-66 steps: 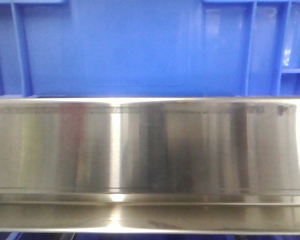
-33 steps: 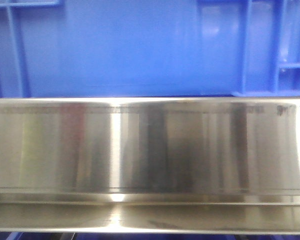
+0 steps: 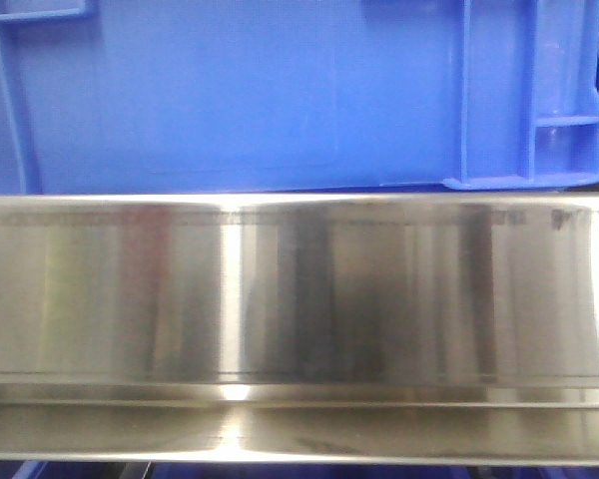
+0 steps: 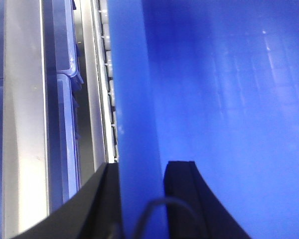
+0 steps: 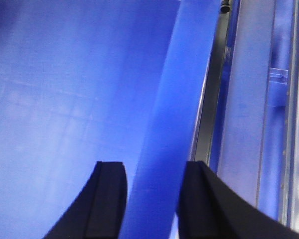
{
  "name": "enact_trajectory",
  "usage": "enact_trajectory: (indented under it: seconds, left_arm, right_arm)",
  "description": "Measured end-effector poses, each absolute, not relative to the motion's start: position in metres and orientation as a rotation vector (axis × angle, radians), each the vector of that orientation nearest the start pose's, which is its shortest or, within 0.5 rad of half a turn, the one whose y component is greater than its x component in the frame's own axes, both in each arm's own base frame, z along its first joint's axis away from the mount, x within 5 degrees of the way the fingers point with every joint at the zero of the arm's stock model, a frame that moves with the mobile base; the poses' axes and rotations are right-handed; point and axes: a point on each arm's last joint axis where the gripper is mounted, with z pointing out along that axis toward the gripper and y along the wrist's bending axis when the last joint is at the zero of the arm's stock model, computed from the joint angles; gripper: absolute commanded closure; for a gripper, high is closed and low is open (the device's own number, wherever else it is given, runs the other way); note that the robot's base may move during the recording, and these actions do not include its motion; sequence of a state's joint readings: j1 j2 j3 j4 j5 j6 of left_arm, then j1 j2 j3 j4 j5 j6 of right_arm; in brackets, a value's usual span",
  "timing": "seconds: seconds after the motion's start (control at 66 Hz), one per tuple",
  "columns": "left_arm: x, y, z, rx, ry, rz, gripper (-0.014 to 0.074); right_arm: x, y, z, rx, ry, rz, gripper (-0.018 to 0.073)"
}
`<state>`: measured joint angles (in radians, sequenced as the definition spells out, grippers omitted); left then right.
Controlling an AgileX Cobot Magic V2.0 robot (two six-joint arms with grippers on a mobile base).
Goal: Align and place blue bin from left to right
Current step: 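Lift the blue bin with both grippers up off the upper rack shelf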
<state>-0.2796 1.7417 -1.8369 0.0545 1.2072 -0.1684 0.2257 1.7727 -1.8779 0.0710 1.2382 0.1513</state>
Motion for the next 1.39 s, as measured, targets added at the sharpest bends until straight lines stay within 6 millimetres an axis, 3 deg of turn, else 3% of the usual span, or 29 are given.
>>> enact_trajectory:
  seconds: [0.243,0.591,0.728,1.182,1.395]
  left_arm:
    - [0.357,-0.098,0.396,0.147,2.573,-0.098,0.0708]
    - [0.33,-0.091,0.455,0.131,2.427,-0.143,0.0708]
    - [0.32,-0.088,0.47,0.128,2.383,-0.162,0.0708]
    - [0.317,-0.089,0.473,0.13,2.375,-0.193,0.0708]
    - [0.317,-0.09,0.473,0.13,2.372,-0.196,0.0708]
  right_arm:
    - [0.365,0.09,0.389,-0.092,2.623,0.231,0.0629]
    - [0.339,0.087,0.423,-0.097,2.529,0.266,0.0629]
    - [0.328,0.085,0.436,-0.097,2.489,0.284,0.0629]
    - [0.314,0.082,0.465,-0.086,2.383,0.298,0.0629]
    - [0.316,0.082,0.463,-0.086,2.396,0.291,0.0629]
